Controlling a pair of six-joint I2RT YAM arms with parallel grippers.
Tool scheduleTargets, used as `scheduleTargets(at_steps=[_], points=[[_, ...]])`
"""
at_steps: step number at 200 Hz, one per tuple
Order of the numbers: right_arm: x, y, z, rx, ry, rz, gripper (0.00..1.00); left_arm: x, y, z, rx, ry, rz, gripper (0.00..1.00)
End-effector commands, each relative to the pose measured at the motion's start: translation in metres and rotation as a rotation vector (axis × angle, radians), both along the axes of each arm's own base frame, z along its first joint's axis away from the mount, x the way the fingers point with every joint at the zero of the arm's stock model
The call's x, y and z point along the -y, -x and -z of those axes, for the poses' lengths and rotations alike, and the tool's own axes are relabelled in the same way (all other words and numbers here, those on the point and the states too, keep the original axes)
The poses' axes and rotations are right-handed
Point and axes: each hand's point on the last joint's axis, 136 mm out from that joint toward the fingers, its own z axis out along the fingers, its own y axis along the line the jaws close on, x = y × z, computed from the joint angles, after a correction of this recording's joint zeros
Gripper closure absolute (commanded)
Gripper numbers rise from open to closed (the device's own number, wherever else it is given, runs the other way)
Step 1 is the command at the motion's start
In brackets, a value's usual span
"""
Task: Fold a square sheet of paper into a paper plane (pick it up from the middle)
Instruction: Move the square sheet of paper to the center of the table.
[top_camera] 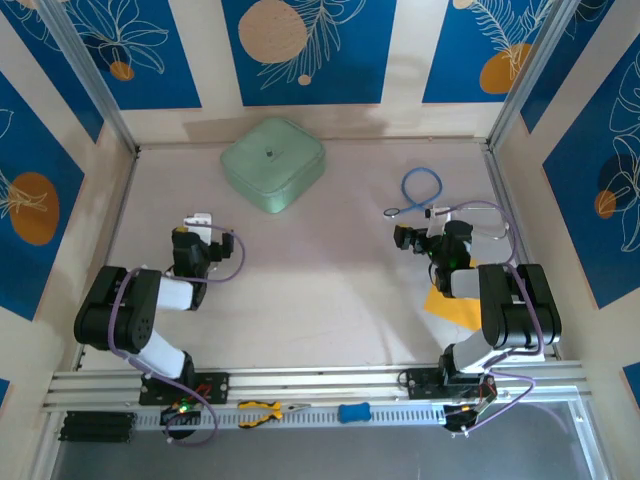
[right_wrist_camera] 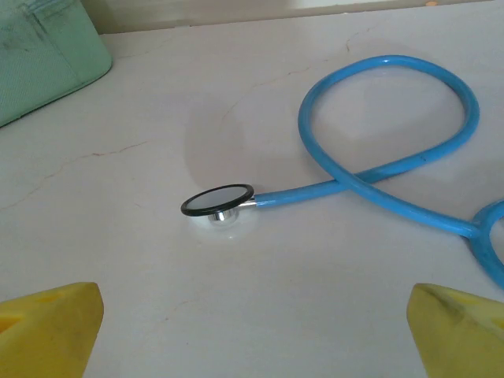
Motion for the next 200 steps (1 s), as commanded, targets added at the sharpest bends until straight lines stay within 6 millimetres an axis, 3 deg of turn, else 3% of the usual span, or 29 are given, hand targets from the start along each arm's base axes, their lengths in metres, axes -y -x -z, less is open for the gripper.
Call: scheduleTargets(at_steps=[1, 171, 200], points=[[-0.001, -0.005, -0.011, 0.03, -0.009, -0.008, 0.01, -0.001, -0.006, -0.008, 0.028, 0.003, 0.009, 0.0], [-0.002, -0.005, -0.011, 0.034, 0.003, -0.001, 0.01, 0.002, -0.003, -0.009, 0.039, -0.004, 0.02, 0.0], [0.001, -0.004, -0.018, 0.044, 0.029, 0.032, 0.01, 0.001, 0.008, -0.024, 0.108, -0.001, 0.015, 0.0]])
